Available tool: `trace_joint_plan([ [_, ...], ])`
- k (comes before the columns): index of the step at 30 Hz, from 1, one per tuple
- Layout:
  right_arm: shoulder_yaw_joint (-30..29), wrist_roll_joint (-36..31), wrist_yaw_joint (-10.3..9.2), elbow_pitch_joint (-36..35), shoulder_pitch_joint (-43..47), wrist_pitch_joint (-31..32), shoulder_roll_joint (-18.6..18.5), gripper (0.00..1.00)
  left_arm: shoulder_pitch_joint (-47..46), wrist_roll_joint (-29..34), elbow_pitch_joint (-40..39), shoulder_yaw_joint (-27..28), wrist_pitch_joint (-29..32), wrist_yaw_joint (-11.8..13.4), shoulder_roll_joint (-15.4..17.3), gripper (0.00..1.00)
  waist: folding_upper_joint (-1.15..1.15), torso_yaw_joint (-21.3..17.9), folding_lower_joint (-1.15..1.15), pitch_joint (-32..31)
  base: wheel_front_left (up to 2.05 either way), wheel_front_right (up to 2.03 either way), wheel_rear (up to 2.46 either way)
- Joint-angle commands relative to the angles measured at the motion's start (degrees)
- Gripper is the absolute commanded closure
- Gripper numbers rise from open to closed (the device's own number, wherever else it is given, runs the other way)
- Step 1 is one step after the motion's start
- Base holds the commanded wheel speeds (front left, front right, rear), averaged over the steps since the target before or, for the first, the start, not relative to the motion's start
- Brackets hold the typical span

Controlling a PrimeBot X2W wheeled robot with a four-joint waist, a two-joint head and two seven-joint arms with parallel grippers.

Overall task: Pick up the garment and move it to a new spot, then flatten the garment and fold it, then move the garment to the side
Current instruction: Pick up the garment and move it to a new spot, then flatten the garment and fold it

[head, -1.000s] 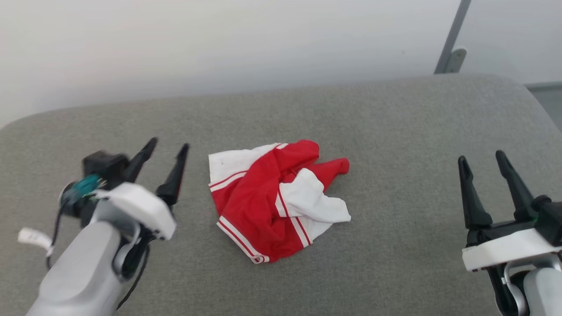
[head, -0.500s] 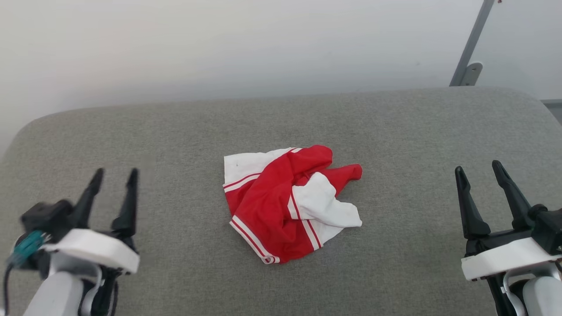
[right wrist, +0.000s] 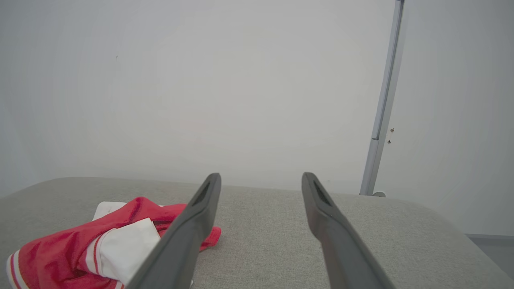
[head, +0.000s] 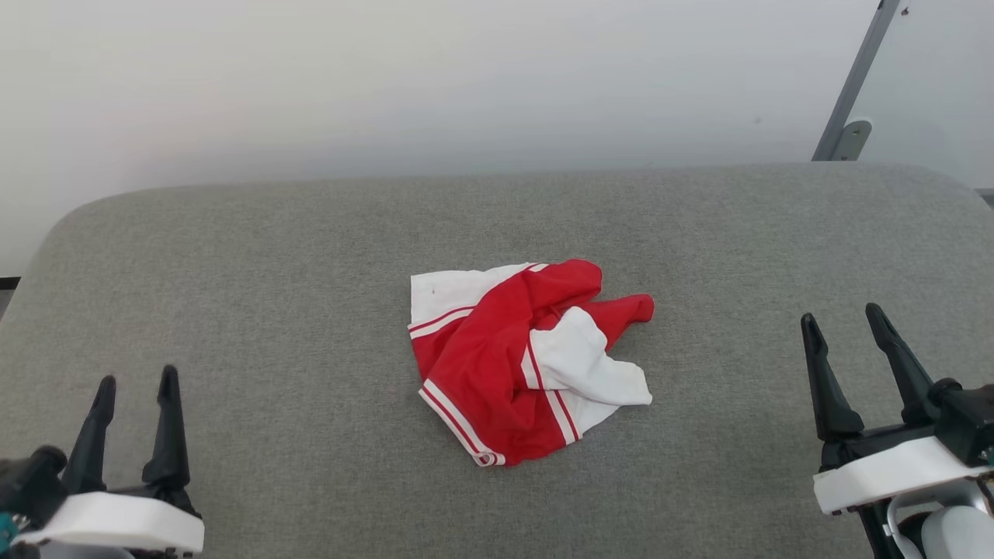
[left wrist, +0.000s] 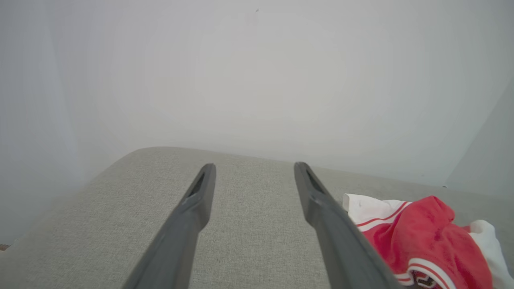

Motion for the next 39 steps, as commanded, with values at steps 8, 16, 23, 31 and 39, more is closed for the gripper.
trace_joint_plan([
  [8, -2.1, -0.7, -0.02, -0.1, 2.1, -0.3, 1.2, 0.0, 3.8, 1.8, -1.1, 2.4, -0.4, -0.4, -1.4, 0.0, 0.0, 0.2, 0.0, -0.3, 0.0, 0.0, 0.0],
  [16, -3.4, -0.6, -0.02, 0.0, 3.3, -0.3, 1.9, 0.0, 5.6, 2.0, -1.9, 3.7, -0.4, -0.4, -2.0, 0.0, 0.0, 0.1, 0.0, -0.4, 0.0, 0.0, 0.0],
  [23, 1.4, 1.4, -0.02, 1.7, 2.8, -0.3, 0.2, 0.0, 5.1, 1.3, -1.7, 4.6, -0.4, -0.4, -3.1, 0.0, 0.0, 1.8, 0.0, 0.0, 0.0, 0.0, 0.0],
  [31, 12.1, 5.9, -0.02, 9.1, -2.7, 4.3, -4.9, 0.0, 3.2, 1.2, -2.0, 4.3, -0.4, -0.4, -4.7, 0.0, 0.0, 6.1, 0.0, 1.7, 0.0, 0.0, 0.0],
  [39, 22.0, 10.0, -0.02, 15.5, -10.4, 15.8, -9.8, 0.0, 0.8, 0.8, -2.0, 2.9, -0.4, -0.4, -7.0, 0.0, 0.0, 11.1, 0.0, 4.4, 0.0, 0.0, 0.0],
])
